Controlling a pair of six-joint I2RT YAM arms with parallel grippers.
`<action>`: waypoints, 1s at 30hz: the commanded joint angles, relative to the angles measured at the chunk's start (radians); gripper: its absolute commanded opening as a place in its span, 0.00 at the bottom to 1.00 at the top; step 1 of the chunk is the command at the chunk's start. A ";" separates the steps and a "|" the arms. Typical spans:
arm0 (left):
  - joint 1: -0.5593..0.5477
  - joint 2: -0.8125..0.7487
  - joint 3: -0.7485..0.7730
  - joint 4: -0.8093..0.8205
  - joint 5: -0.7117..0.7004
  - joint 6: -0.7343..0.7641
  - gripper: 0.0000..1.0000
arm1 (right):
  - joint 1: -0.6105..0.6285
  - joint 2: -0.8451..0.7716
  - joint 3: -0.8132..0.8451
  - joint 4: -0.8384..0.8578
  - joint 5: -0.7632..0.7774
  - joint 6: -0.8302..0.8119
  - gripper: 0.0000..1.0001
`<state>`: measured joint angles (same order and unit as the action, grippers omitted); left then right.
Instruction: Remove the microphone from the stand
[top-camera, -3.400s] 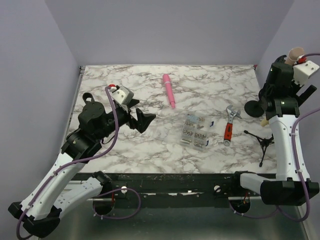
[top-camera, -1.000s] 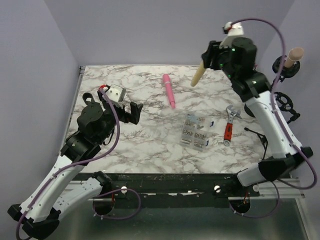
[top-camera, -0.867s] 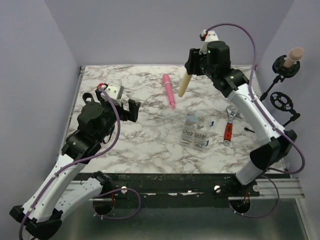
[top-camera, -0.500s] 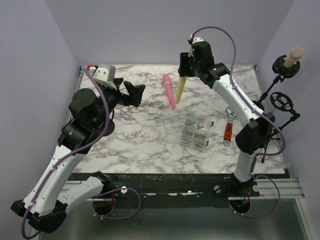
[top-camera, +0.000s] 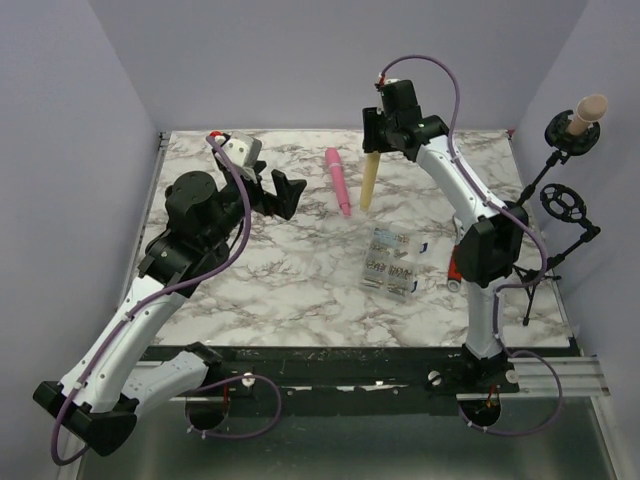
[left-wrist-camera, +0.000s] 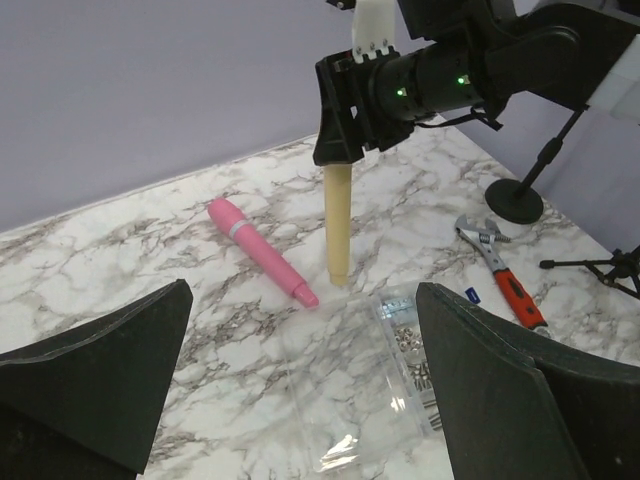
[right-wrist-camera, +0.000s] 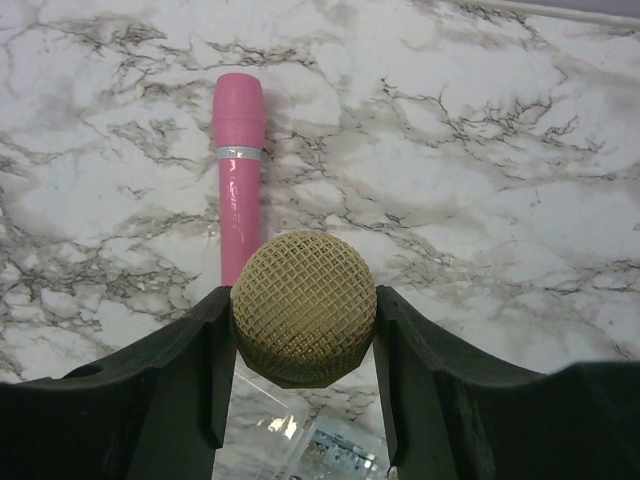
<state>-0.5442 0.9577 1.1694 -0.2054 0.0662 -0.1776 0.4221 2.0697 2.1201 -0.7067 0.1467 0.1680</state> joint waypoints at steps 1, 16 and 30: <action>0.003 -0.015 -0.010 0.048 0.051 0.026 0.99 | -0.027 0.099 0.097 -0.093 -0.106 -0.018 0.01; 0.002 0.004 -0.009 0.040 0.059 0.005 0.99 | -0.048 0.239 0.107 0.100 -0.169 -0.010 0.01; -0.001 0.012 -0.011 0.038 0.055 0.000 0.99 | -0.048 0.439 0.209 0.313 -0.088 -0.003 0.10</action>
<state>-0.5446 0.9634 1.1622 -0.1825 0.1024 -0.1692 0.3710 2.4550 2.2894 -0.4850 0.0399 0.1638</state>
